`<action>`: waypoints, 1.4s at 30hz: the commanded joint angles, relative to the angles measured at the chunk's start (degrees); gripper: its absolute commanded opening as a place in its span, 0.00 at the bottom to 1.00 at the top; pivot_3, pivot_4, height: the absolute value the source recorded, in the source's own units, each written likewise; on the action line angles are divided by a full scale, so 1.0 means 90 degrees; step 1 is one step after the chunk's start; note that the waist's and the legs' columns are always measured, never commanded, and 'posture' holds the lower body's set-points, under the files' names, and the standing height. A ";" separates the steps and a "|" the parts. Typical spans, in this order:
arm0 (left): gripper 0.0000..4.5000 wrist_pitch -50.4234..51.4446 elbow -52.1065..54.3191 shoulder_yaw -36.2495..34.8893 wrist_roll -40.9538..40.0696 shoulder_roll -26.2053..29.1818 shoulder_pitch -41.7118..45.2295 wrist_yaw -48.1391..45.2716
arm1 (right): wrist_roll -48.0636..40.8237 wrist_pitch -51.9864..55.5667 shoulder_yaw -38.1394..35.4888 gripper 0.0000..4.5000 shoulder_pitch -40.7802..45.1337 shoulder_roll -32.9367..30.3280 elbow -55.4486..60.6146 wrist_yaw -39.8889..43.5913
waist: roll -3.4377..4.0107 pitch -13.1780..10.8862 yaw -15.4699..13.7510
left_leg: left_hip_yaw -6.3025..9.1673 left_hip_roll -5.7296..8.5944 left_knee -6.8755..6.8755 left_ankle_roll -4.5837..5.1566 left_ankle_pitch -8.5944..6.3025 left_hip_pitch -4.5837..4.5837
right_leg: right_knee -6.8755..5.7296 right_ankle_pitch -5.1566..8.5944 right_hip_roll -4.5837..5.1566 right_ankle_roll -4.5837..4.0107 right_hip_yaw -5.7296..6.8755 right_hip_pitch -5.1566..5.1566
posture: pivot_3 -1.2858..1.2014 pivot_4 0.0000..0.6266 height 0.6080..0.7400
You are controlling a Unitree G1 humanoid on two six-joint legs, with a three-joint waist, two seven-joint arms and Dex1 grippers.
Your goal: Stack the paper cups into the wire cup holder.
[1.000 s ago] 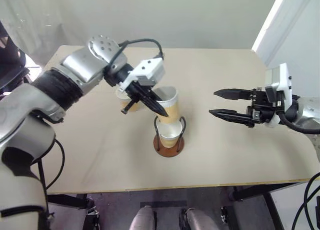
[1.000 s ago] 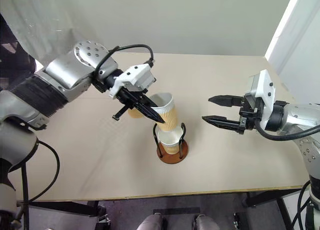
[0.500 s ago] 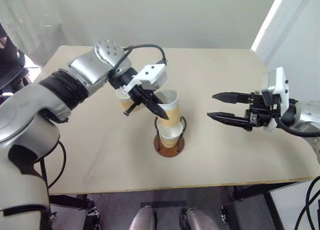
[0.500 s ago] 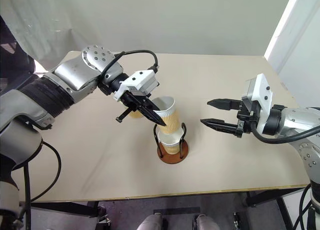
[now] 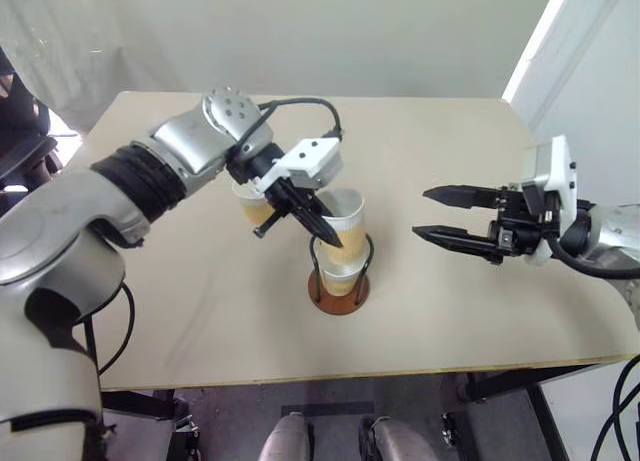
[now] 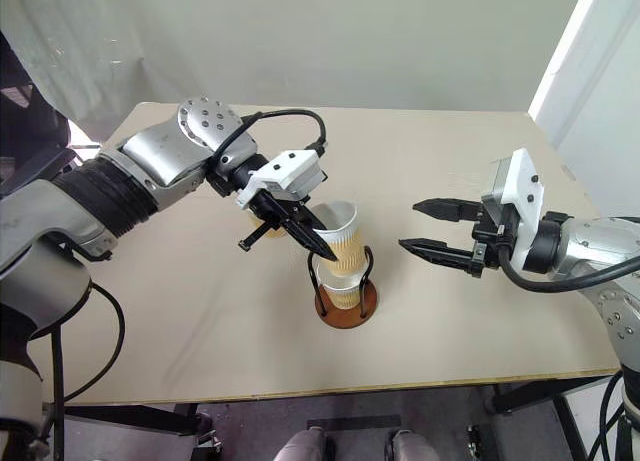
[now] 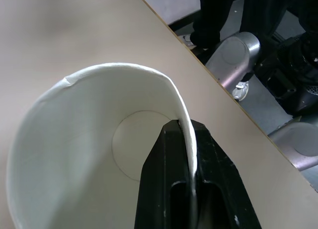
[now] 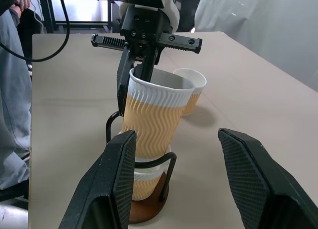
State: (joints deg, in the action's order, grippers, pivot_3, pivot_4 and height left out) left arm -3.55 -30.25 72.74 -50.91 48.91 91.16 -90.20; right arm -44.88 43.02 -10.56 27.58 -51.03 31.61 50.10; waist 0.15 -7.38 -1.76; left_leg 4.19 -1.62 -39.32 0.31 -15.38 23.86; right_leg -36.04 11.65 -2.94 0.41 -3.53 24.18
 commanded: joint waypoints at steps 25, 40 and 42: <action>1.00 -0.0542 -0.2440 -0.1557 0.1441 -0.0517 0.0261 -0.0255 | -0.0040 -0.0109 -0.0162 0.59 0.0151 -0.0175 -0.0015 0.0031 | 0.0001 -0.0001 0.0006 | -0.0006 0.0001 -0.0067 0.0040 -0.0023 0.0019 | -0.0007 -0.0012 0.0002 0.0019 -0.0003 -0.0004 | 0.52 0.24 1.00; 1.00 -0.1158 -0.4658 -0.4340 0.4449 -0.0256 -0.1016 0.0362 | 0.0150 -0.0419 0.0301 0.59 0.0623 -0.0144 -0.0570 0.0539 | 0.0009 -0.0001 -0.0038 | -0.0008 0.0012 -0.0076 0.0054 -0.0031 0.0033 | -0.0002 -0.0012 0.0008 0.0023 -0.0010 0.0013 | 0.52 0.24 1.00; 1.00 -0.1198 -0.4711 -0.4656 0.4686 -0.0280 -0.1133 0.0639 | 0.0169 -0.0417 0.0341 0.59 0.0658 -0.0120 -0.0587 0.0570 | 0.0008 0.0000 -0.0035 | -0.0005 0.0017 -0.0077 0.0054 -0.0030 0.0034 | -0.0002 -0.0011 0.0015 0.0025 -0.0014 0.0013 | 0.52 0.24 1.00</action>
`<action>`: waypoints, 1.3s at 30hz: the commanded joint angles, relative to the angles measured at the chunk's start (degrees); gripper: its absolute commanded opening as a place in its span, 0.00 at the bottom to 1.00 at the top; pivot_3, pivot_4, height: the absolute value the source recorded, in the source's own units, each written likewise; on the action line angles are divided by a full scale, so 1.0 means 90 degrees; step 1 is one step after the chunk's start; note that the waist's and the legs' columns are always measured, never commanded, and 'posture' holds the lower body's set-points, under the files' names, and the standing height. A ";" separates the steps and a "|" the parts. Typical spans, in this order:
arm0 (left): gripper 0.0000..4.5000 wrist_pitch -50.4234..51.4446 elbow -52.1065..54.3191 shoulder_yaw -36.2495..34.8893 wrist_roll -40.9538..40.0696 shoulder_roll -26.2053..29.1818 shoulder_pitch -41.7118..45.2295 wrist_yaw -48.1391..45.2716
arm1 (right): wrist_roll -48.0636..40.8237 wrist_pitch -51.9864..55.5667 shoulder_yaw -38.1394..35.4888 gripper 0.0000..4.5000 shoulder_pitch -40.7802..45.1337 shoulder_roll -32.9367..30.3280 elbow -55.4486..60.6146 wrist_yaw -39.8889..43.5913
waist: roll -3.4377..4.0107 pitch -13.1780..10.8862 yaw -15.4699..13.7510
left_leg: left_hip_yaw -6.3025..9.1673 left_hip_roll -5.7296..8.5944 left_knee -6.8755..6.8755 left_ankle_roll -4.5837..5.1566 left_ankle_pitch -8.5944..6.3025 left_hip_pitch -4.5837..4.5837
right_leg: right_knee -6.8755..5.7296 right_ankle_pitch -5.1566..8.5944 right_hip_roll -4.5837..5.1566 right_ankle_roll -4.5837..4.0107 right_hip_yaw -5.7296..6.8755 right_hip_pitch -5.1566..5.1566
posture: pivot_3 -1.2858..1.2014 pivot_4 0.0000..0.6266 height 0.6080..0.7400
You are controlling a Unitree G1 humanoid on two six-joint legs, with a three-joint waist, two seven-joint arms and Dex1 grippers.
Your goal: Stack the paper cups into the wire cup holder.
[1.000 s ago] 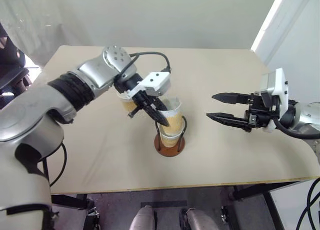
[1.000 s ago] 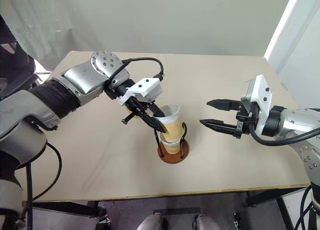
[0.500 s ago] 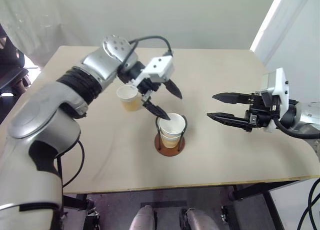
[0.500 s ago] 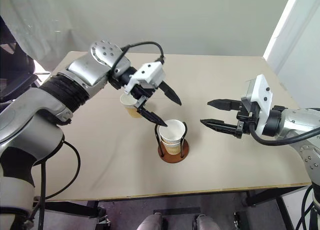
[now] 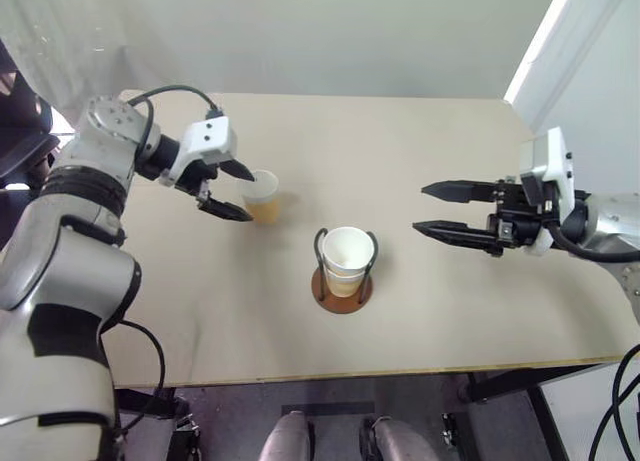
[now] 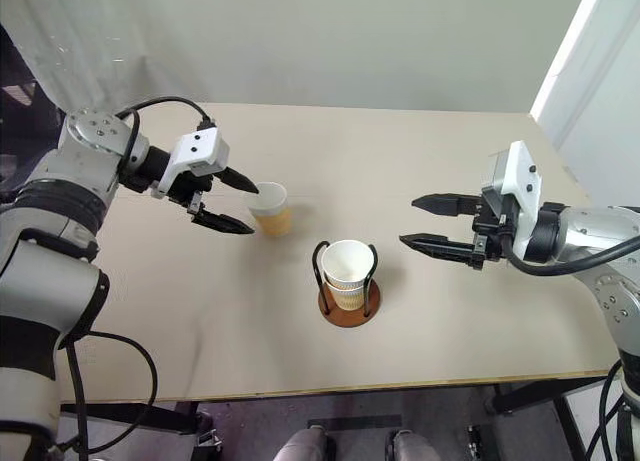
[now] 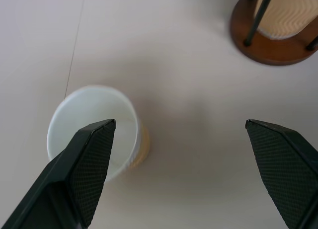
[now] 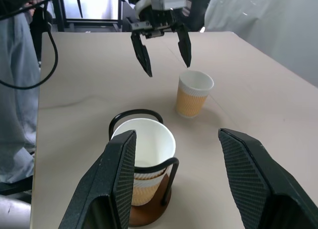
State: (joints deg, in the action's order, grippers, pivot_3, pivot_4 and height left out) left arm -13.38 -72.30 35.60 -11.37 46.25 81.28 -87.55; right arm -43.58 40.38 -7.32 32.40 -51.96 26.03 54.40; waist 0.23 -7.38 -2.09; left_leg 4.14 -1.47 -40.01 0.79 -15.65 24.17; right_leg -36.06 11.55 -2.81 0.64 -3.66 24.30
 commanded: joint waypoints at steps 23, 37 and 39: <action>1.00 0.0107 -0.0189 -0.2529 0.1616 -0.0666 -0.0756 0.1341 | -0.0015 0.0049 0.0145 0.59 0.0295 -0.0021 0.0013 0.0206 | -0.0001 0.0001 0.0050 | -0.0005 0.0032 0.0002 0.0006 0.0010 -0.0003 | -0.0021 0.0000 0.0008 0.0008 -0.0019 0.0013 | 0.52 0.24 1.00; 1.00 0.0058 -0.0335 -0.2619 0.2235 -0.1073 -0.0892 0.2262 | -0.0145 0.0315 -0.0029 0.59 0.0196 -0.0073 0.0235 0.0087 | -0.0001 0.0001 0.0056 | -0.0005 0.0030 0.0001 0.0005 0.0013 -0.0004 | -0.0032 -0.0001 0.0010 0.0010 -0.0030 0.0017 | 0.52 0.24 1.00; 1.00 0.0070 -0.0345 -0.2657 0.2269 -0.1119 -0.0923 0.2260 | -0.0149 0.0332 -0.0037 0.59 0.0204 -0.0081 0.0236 0.0086 | 0.0000 0.0000 0.0053 | -0.0004 0.0031 0.0000 0.0004 0.0014 -0.0005 | -0.0033 -0.0001 0.0012 0.0011 -0.0033 0.0018 | 0.52 0.24 1.00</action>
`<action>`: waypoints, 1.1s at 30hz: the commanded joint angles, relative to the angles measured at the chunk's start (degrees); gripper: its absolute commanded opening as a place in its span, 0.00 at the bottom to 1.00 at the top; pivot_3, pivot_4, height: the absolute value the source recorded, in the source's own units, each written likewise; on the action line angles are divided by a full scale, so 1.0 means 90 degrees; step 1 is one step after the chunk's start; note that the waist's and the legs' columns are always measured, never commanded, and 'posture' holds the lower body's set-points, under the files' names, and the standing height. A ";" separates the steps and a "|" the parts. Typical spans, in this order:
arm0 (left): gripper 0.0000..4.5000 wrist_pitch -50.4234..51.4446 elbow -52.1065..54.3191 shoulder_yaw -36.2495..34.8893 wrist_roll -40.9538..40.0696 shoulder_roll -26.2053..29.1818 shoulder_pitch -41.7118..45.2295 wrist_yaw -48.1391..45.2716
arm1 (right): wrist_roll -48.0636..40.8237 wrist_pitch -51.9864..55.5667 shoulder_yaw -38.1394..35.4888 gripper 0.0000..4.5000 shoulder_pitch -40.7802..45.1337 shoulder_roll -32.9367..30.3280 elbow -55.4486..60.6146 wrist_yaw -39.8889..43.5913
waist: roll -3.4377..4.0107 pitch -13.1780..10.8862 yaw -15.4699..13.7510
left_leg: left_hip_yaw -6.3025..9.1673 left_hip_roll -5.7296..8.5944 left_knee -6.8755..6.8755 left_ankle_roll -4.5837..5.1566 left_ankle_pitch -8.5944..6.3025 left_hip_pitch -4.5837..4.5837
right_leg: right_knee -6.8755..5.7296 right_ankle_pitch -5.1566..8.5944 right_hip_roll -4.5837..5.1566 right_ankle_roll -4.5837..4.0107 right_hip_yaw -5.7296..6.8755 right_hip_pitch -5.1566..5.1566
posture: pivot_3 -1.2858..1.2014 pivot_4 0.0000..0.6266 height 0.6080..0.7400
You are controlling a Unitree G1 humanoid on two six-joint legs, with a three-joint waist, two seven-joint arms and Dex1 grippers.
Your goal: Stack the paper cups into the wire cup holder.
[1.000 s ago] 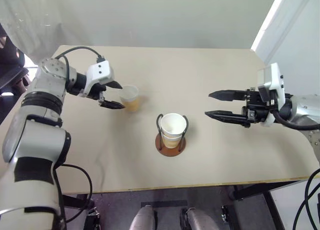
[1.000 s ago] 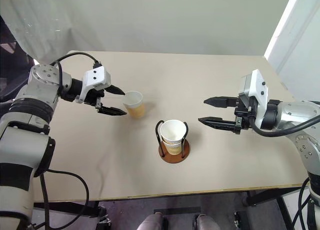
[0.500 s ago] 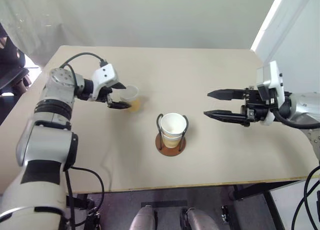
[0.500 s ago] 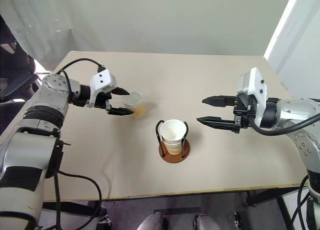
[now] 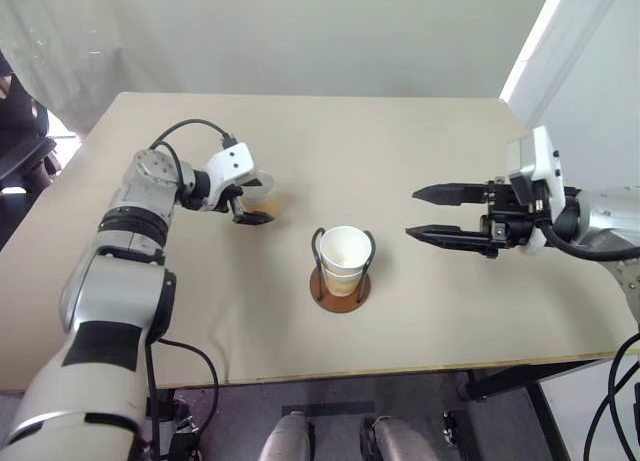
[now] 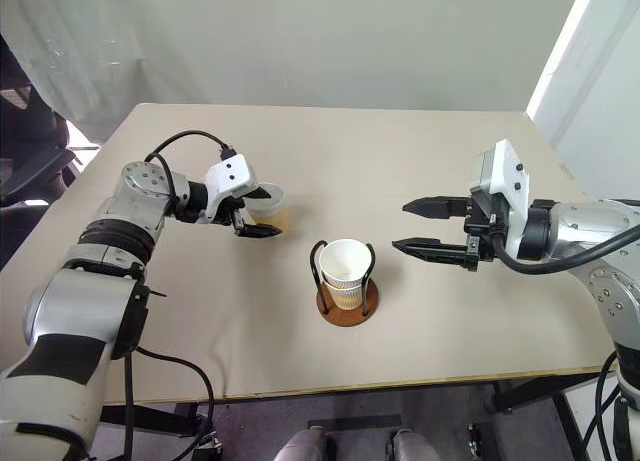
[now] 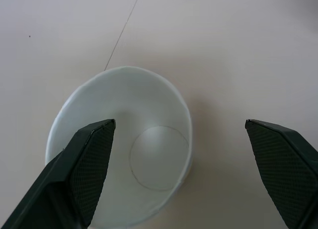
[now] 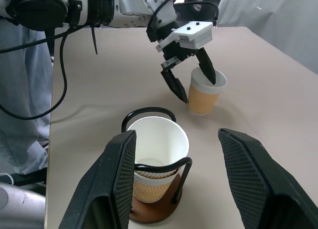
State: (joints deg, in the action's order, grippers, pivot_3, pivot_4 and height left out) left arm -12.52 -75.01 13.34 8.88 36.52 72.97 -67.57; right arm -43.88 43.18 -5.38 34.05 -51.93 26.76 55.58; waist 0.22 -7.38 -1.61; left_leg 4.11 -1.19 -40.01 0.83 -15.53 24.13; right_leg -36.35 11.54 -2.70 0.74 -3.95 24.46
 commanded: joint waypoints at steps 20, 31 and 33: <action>0.00 -0.0062 -0.0053 -0.0257 0.0274 -0.0095 -0.0059 -0.0166 | -0.0116 0.0068 -0.0236 0.59 0.0014 -0.0070 0.0181 -0.0099 | 0.0000 0.0000 0.0001 | -0.0005 0.0013 -0.0001 -0.0002 0.0007 -0.0004 | -0.0003 -0.0002 -0.0003 0.0010 -0.0014 0.0000 | 0.52 0.24 1.00; 0.00 0.0326 0.0194 -0.0545 -0.0152 0.0180 0.0905 -0.2493 | -0.0161 0.0002 -0.0293 0.59 -0.0039 -0.0157 0.0137 0.0126 | -0.0003 0.0001 -0.0031 | -0.0002 0.0016 -0.0001 0.0009 0.0002 0.0000 | -0.0008 -0.0002 -0.0004 0.0010 -0.0021 0.0008 | 0.52 0.24 1.00; 0.00 0.0522 0.0276 -0.0354 -0.0419 0.0189 0.1249 -0.2752 | -0.0151 -0.0041 -0.0389 0.59 -0.0142 -0.0251 0.0114 0.0224 | -0.0004 0.0002 -0.0046 | -0.0004 0.0020 0.0000 0.0019 -0.0003 0.0003 | -0.0001 -0.0002 -0.0003 0.0011 -0.0021 0.0006 | 0.52 0.24 1.00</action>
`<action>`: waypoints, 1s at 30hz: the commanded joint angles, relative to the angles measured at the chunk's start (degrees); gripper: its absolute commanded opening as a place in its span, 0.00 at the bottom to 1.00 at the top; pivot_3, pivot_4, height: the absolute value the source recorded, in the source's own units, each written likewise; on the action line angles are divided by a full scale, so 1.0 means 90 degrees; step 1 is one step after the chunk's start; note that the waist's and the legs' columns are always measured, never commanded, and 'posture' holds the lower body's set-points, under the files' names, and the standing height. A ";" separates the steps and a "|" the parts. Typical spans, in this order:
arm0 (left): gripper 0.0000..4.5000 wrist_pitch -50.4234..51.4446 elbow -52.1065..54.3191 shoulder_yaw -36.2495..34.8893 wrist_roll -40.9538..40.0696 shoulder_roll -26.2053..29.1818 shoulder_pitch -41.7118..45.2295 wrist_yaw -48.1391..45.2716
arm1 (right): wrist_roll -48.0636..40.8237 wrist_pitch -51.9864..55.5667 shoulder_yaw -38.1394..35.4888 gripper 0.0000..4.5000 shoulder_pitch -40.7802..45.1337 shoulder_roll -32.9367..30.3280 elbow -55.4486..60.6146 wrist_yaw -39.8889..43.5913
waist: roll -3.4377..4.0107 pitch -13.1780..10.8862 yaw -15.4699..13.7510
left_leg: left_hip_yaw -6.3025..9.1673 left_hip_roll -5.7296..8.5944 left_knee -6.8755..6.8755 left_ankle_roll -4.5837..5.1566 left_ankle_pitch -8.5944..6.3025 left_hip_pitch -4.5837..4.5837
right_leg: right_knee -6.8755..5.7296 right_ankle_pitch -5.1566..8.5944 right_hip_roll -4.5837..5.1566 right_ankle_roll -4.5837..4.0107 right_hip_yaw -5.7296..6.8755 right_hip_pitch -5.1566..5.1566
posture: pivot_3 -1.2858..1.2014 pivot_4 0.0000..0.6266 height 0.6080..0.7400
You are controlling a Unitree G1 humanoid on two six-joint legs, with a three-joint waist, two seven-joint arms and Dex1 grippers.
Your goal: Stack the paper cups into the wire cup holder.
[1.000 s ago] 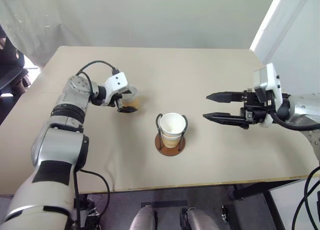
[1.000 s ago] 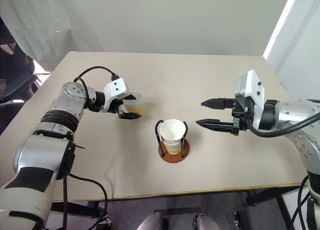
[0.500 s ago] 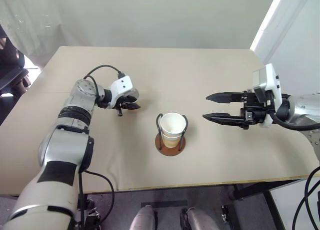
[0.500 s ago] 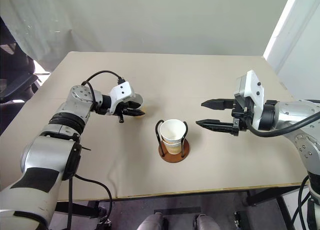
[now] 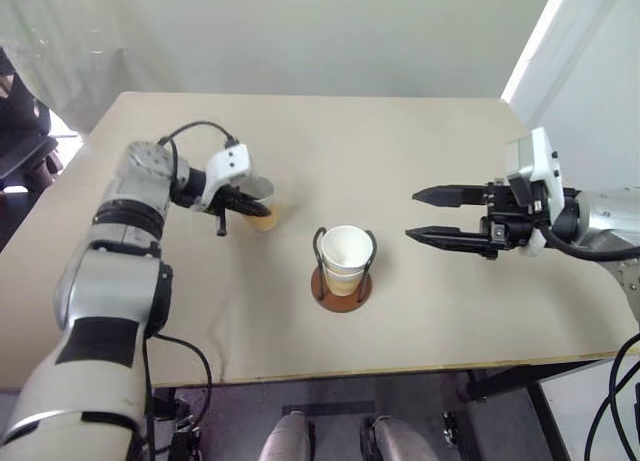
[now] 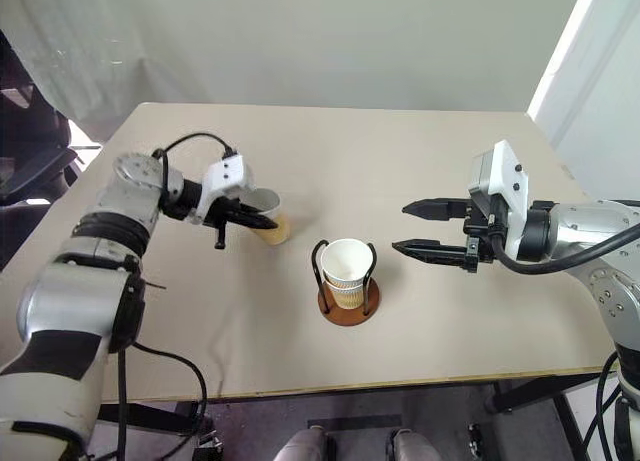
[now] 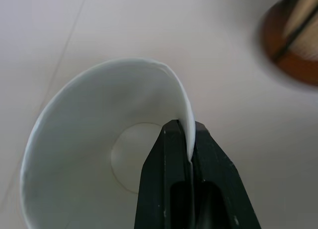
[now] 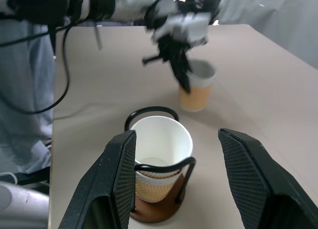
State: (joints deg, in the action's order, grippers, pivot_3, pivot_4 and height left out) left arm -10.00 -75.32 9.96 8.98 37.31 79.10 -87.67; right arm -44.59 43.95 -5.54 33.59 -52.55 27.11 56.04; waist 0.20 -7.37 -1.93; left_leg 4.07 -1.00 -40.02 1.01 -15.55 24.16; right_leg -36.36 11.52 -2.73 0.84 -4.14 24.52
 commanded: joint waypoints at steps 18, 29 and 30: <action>0.00 0.2134 0.4420 0.4410 -0.6530 0.1132 0.1657 -0.0537 | -0.0026 -0.0210 -0.1025 0.59 -0.0552 -0.0446 0.0380 -0.0182 | 0.0021 -0.0011 0.0034 | -0.0058 0.0007 0.0003 0.0015 -0.0009 0.0011 | 0.0036 -0.0008 0.0005 0.0043 -0.0060 0.0015 | 0.52 0.24 1.00; 0.00 0.1516 0.4336 0.5623 -0.6964 0.0832 0.1699 -0.0537 | -0.0336 0.0057 -0.1575 0.59 -0.0961 -0.0653 0.0904 -0.0572 | 0.0033 -0.0017 0.0033 | -0.0061 0.0007 -0.0006 0.0044 -0.0016 -0.0013 | 0.0027 -0.0015 0.0006 0.0053 -0.0064 -0.0014 | 0.52 0.24 1.00; 0.00 0.1524 0.4339 0.5671 -0.7008 0.0774 0.1700 -0.0537 | -0.0364 0.0083 -0.1613 0.59 -0.1008 -0.0655 0.0955 -0.0615 | 0.0034 -0.0018 0.0032 | -0.0056 0.0005 -0.0006 0.0045 -0.0016 -0.0013 | 0.0028 -0.0015 0.0010 0.0054 -0.0068 -0.0015 | 0.52 0.24 1.00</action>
State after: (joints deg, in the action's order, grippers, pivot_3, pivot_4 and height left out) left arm 4.78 -36.39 61.18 -52.52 44.53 92.77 -90.46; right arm -46.66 44.36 -16.95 24.68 -57.48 33.88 51.64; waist 0.51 -7.53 -1.64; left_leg 3.56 -0.96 -40.08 1.41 -15.69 24.05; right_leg -36.09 11.39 -2.64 1.33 -4.76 24.37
